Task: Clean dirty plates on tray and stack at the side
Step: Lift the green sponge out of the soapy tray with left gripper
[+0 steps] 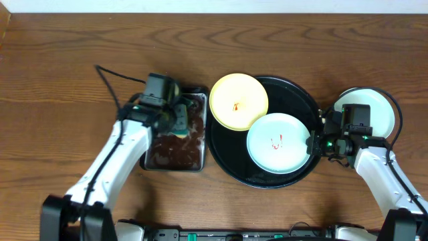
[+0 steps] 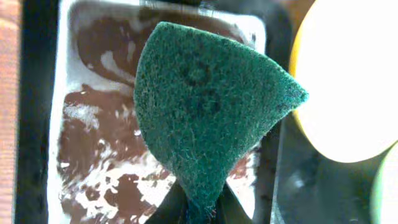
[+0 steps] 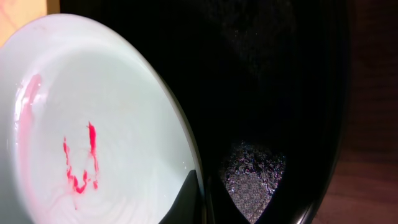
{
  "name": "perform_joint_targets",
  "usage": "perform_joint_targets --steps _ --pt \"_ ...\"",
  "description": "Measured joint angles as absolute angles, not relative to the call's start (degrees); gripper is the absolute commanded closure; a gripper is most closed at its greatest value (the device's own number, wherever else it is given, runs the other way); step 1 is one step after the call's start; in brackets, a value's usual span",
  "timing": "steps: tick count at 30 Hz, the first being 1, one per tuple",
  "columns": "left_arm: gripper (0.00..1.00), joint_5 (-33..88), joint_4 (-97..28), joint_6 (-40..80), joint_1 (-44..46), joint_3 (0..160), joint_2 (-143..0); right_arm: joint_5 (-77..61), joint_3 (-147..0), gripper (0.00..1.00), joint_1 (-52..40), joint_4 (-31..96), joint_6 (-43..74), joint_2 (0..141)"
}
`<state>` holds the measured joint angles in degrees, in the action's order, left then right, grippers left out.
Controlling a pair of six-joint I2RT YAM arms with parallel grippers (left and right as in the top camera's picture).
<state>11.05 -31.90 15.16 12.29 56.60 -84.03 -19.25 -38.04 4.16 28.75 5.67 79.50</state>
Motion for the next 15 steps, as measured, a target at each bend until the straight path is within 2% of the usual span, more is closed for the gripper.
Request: perform_joint_targets --steps 15 --pt "0.93 49.9 -29.3 6.3 -8.3 56.6 -84.1 -19.2 -38.0 0.99 4.2 28.7 5.7 79.5"
